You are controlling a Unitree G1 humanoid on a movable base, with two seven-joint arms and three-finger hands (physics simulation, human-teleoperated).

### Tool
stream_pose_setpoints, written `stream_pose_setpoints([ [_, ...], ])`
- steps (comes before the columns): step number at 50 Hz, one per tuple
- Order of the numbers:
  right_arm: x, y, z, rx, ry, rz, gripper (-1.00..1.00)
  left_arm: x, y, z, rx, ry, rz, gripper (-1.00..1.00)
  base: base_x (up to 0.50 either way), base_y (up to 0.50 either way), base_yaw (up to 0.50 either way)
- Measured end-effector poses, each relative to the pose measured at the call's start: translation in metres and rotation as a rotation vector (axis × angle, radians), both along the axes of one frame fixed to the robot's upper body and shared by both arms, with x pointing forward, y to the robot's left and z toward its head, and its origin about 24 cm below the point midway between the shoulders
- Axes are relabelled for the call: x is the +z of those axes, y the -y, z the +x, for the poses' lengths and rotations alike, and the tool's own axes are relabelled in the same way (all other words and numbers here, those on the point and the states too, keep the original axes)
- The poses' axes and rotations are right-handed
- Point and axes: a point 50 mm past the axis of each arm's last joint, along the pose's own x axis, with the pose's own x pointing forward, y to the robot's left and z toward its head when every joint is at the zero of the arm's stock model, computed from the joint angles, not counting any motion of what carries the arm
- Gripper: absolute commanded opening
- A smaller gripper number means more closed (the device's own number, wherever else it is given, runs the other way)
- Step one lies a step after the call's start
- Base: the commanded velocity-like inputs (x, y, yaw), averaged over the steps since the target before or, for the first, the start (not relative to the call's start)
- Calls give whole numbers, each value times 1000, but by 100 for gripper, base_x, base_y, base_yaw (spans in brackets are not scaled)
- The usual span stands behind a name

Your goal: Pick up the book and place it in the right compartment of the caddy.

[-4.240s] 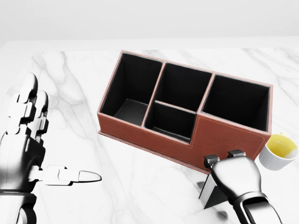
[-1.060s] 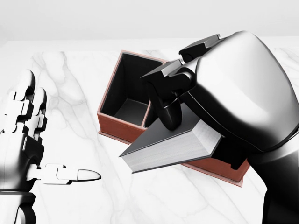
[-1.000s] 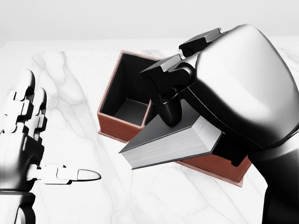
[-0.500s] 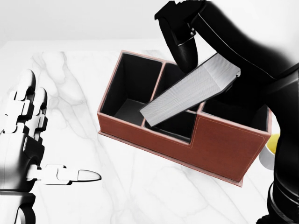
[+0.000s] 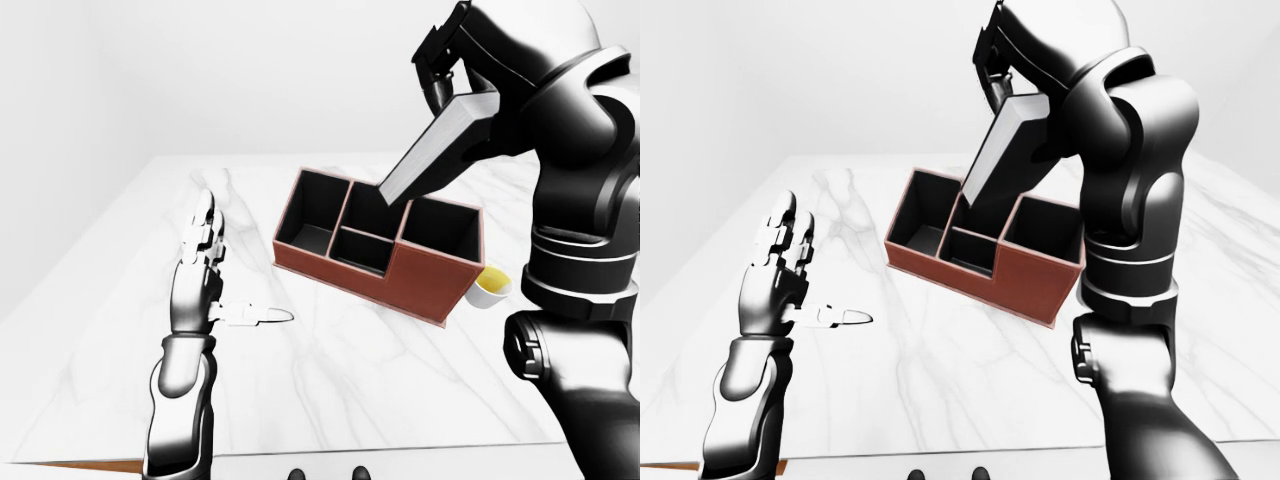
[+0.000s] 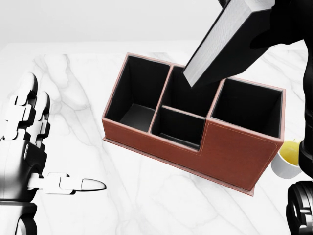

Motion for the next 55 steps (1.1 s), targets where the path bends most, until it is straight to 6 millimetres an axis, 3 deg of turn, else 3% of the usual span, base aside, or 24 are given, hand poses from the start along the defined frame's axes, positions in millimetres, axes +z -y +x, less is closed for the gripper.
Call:
stream_pose_setpoints([
  [14, -2, 14, 31, -128, -30, 15, -100, 0, 0, 0, -2, -1, -1, 100, 0, 0, 0],
  [44, -57, 38, 95, -372, -54, -41, -100, 0, 0, 0, 1, -5, -3, 100, 0, 0, 0],
  [55, -73, 41, 109, -413, -68, -78, -100, -1, -1, 1, 5, -9, -4, 100, 0, 0, 0],
])
